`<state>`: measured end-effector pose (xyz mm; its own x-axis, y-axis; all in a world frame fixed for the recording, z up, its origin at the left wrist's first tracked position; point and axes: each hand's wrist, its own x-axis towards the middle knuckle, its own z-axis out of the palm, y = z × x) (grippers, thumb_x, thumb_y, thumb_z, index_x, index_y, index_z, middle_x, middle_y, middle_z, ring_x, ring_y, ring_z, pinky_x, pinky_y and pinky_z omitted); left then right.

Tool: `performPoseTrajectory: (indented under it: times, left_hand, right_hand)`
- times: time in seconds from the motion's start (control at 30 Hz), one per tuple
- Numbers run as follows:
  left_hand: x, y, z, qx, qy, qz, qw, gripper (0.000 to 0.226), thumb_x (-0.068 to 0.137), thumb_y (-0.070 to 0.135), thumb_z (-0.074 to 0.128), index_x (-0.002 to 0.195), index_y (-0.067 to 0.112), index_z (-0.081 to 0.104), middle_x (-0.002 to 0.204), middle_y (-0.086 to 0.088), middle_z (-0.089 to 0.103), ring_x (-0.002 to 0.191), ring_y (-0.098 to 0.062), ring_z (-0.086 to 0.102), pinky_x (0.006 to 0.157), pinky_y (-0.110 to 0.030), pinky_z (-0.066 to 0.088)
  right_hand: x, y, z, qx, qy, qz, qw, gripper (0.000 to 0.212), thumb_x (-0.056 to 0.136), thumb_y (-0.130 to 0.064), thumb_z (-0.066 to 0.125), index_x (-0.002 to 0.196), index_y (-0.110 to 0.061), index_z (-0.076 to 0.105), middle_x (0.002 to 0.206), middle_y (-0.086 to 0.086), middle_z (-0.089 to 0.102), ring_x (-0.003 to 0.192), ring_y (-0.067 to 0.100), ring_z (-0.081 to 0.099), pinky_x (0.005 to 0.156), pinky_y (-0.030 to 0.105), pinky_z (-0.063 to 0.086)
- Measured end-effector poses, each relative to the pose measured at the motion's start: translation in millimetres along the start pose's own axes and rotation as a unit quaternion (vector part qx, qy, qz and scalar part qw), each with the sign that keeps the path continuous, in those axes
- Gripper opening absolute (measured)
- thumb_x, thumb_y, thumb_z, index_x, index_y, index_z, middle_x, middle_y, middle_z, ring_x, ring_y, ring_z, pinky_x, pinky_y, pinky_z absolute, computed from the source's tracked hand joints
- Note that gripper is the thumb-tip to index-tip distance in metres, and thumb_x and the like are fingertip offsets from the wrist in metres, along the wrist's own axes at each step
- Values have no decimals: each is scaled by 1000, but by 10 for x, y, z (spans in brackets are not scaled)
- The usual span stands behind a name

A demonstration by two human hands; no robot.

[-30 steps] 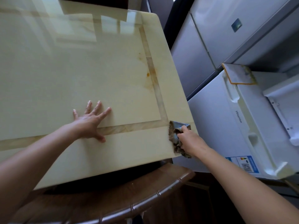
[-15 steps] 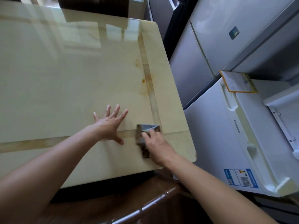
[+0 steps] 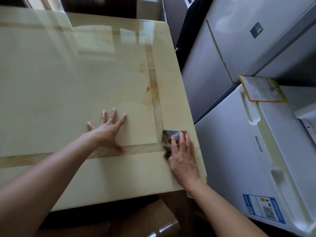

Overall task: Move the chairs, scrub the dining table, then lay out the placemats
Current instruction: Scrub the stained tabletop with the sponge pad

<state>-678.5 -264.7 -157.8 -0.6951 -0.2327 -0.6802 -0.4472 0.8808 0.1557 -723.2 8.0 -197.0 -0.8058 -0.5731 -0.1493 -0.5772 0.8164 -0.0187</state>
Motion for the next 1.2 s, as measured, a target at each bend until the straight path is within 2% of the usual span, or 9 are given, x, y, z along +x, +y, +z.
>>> performPoseTrajectory:
  times: [0.13, 0.3, 0.43, 0.5, 0.67, 0.77, 0.8, 1.0, 1.2]
  left_hand:
    - [6, 16, 16, 2, -3, -5, 1000, 134, 59, 58, 79, 143, 40, -23, 150, 1, -38, 139, -30, -32, 102, -74, 6]
    - [-3, 38, 5, -4, -8, -15, 1000, 132, 61, 53, 80, 143, 40, -23, 149, 2, -39, 138, -30, -33, 102, -75, 4]
    - [2, 33, 6, -6, -4, -16, 1000, 132, 61, 52, 80, 144, 40, -22, 150, 1, -38, 138, -30, -33, 102, -75, 3]
    - [9, 35, 11, -7, -1, -14, 1000, 132, 60, 52, 81, 144, 40, -21, 150, 1, -38, 138, -30, -33, 102, -75, 3]
    - [28, 14, 39, -21, 18, -18, 999, 137, 59, 52, 82, 142, 39, -27, 151, 3, -35, 140, -28, -31, 102, -74, 2]
    - [29, 11, 56, -22, 24, -20, 999, 138, 58, 53, 82, 143, 36, -26, 152, 4, -34, 140, -27, -30, 102, -74, 2]
    - [26, 15, 60, -20, 23, -20, 999, 138, 58, 53, 81, 144, 35, -25, 152, 4, -35, 140, -27, -30, 103, -74, 2]
    - [16, 3, 36, -13, 10, -21, 1000, 136, 60, 52, 81, 144, 34, -24, 151, 4, -36, 140, -27, -31, 102, -74, 2]
    - [7, 3, 21, -4, 8, -17, 1000, 135, 61, 54, 79, 145, 32, -25, 151, 4, -36, 140, -27, -30, 102, -74, 3]
  right_hand:
    - [-102, 346, 47, 34, 12, 79, 996, 63, 80, -20, 30, 137, 3, 43, 144, 32, 33, 135, 46, 24, 109, 56, 27]
    - [-97, 226, 54, 60, 21, 125, 990, 59, 83, -15, 27, 135, 8, 43, 141, 32, 27, 129, 48, 21, 103, 61, 35]
    - [29, 39, 60, 59, 26, 65, 996, 59, 80, -12, 32, 135, 8, 43, 142, 33, 32, 132, 48, 20, 111, 58, 21]
    - [143, -153, 41, 54, 0, 8, 998, 62, 77, -14, 36, 135, 6, 45, 142, 33, 36, 133, 46, 22, 108, 54, 15]
    - [492, -748, -97, 59, -36, -84, 994, 66, 75, -29, 38, 137, -7, 48, 146, 24, 38, 136, 41, 33, 115, 51, 16]
    - [765, -922, -166, 78, -63, -135, 986, 66, 92, -29, 36, 152, -17, 10, 159, 16, -7, 146, 32, -10, 114, 43, -13]
    - [856, -952, -176, 84, -75, -134, 985, 67, 95, -30, 35, 152, -20, 2, 158, 12, -15, 145, 29, -18, 112, 41, -18]
    - [1198, -900, -254, 72, -84, -93, 989, 66, 97, -35, 33, 152, -23, -3, 158, 7, -18, 145, 25, -20, 113, 43, -17]
    - [1318, -185, -248, 83, -54, 22, 995, 64, 99, -33, 27, 152, -21, -6, 158, 7, -20, 144, 25, -21, 115, 43, -15]
